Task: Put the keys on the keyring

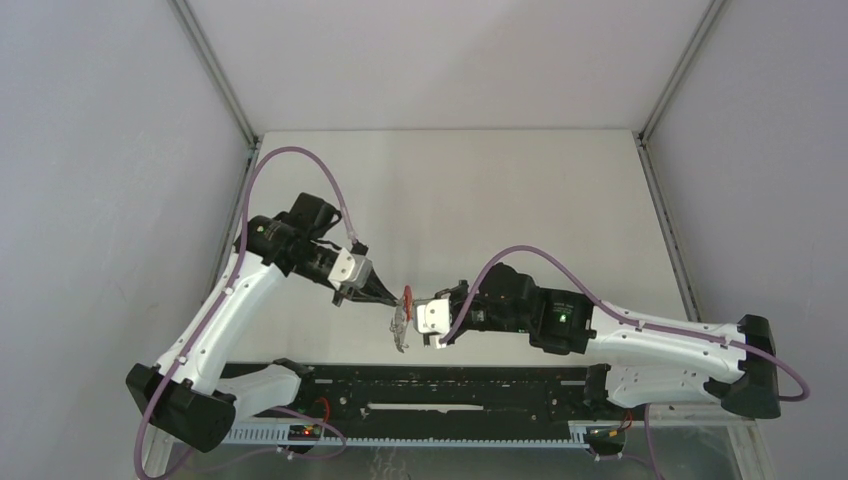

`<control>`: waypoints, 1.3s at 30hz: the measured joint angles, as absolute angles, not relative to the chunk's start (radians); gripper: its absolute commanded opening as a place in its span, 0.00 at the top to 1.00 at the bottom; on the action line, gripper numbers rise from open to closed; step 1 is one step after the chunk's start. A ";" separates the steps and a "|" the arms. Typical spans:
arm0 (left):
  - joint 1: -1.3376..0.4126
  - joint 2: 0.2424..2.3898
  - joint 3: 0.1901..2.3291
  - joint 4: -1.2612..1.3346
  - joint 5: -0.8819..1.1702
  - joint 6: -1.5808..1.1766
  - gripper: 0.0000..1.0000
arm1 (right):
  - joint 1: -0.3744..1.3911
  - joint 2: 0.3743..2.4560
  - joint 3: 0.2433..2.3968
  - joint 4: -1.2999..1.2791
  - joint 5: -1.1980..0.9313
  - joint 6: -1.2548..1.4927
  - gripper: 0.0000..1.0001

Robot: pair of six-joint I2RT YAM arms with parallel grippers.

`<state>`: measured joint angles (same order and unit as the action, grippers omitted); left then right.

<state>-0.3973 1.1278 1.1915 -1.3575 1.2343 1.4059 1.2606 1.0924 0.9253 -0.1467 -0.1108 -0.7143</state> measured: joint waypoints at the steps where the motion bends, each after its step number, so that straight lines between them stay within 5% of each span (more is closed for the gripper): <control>1: -0.398 1.128 1.192 -1.353 1.234 1.401 1.00 | 1.265 1.094 0.925 -0.146 -0.111 -0.719 1.00; 39: -0.400 1.132 1.185 -1.265 1.230 1.324 1.00 | 1.256 1.112 0.963 -0.179 -0.086 -0.754 1.00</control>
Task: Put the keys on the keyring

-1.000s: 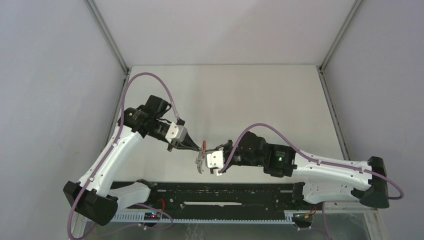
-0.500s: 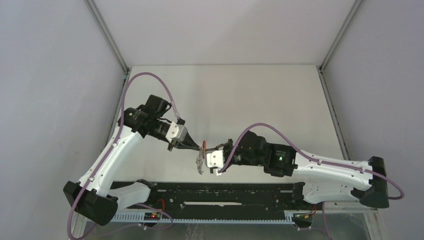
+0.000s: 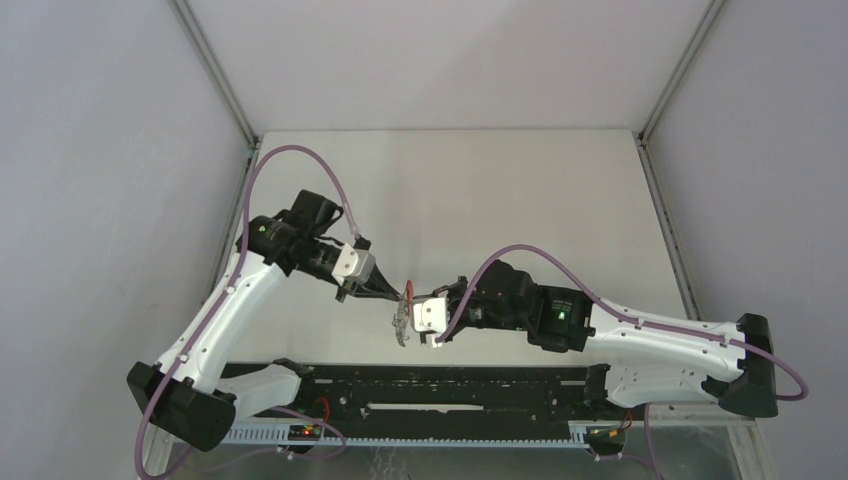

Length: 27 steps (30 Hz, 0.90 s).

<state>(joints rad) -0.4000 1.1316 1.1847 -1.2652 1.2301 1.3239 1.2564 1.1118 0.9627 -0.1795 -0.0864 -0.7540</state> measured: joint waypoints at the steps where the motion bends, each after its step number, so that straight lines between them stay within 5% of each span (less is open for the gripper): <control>1: -0.400 1.132 1.184 -1.265 1.230 1.324 1.00 | 1.256 1.112 0.963 -0.180 -0.086 -0.754 1.00; 27: -0.400 1.132 1.153 -1.218 1.223 1.285 1.00 | 1.237 1.112 0.963 -0.174 -0.078 -0.748 1.00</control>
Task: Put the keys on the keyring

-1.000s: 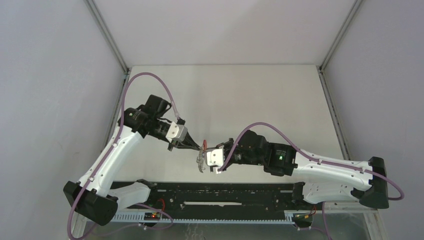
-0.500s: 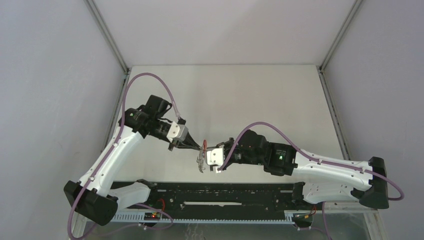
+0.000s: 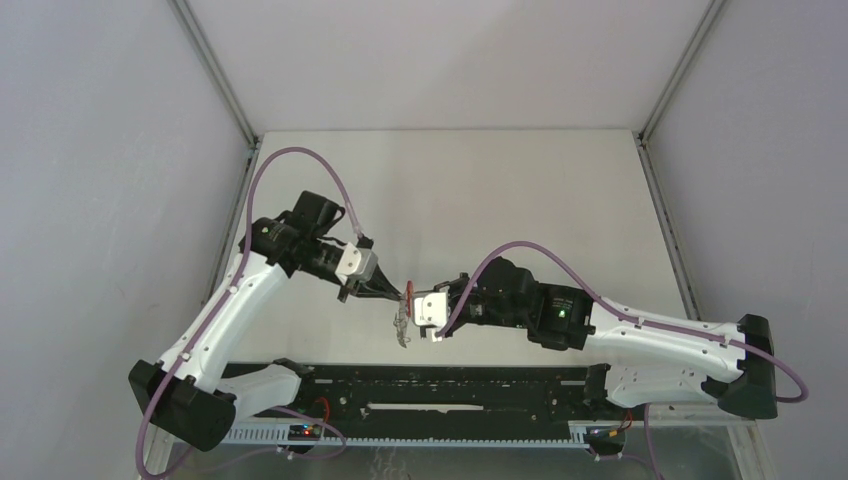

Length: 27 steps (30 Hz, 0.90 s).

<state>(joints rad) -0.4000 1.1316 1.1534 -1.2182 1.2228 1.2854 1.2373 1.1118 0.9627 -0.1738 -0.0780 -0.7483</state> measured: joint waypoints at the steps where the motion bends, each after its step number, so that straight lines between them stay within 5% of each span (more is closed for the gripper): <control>1: -0.400 1.132 1.153 -1.216 1.223 1.282 1.00 | 1.237 1.112 0.963 -0.174 -0.078 -0.746 1.00; 27: -0.400 1.131 1.126 -1.122 1.195 1.200 1.00 | 1.251 1.112 0.963 -0.167 -0.081 -0.746 1.00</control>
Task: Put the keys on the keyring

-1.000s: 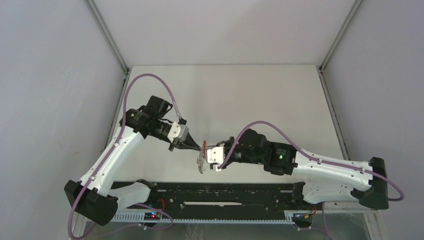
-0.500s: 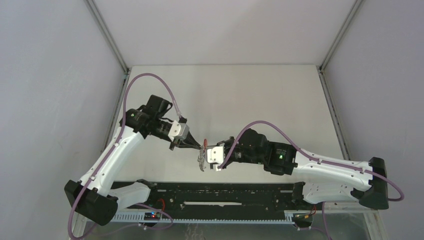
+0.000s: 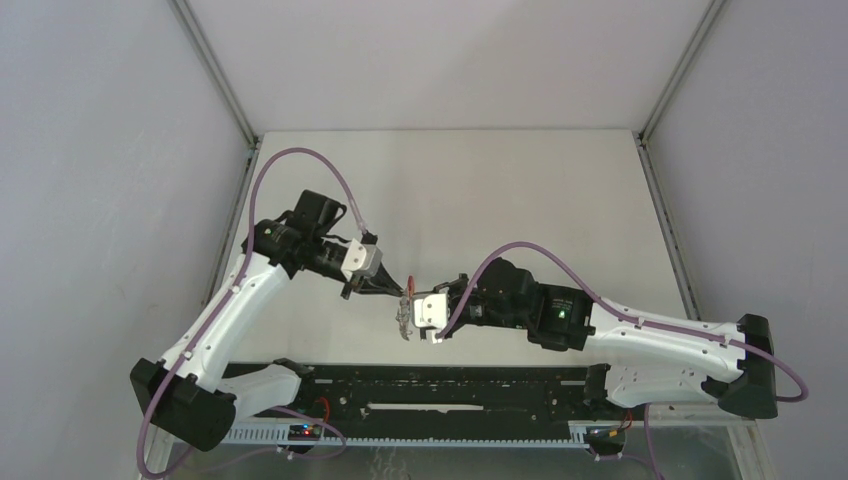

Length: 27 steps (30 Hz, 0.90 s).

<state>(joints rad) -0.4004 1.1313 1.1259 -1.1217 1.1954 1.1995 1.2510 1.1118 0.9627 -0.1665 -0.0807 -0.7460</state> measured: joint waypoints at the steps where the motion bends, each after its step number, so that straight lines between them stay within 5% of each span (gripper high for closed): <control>1: -0.400 1.131 1.126 -1.117 1.195 1.196 1.00 | 1.251 1.112 0.963 -0.166 -0.081 -0.746 1.00; 27: -0.403 1.131 1.126 -1.101 1.179 1.184 1.00 | 1.234 1.147 0.979 -0.138 -0.096 -0.725 1.00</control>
<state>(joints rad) -0.4030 1.1313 1.1259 -1.1011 1.1793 1.1843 1.2335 1.1469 0.9791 -0.1379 -0.0956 -0.7254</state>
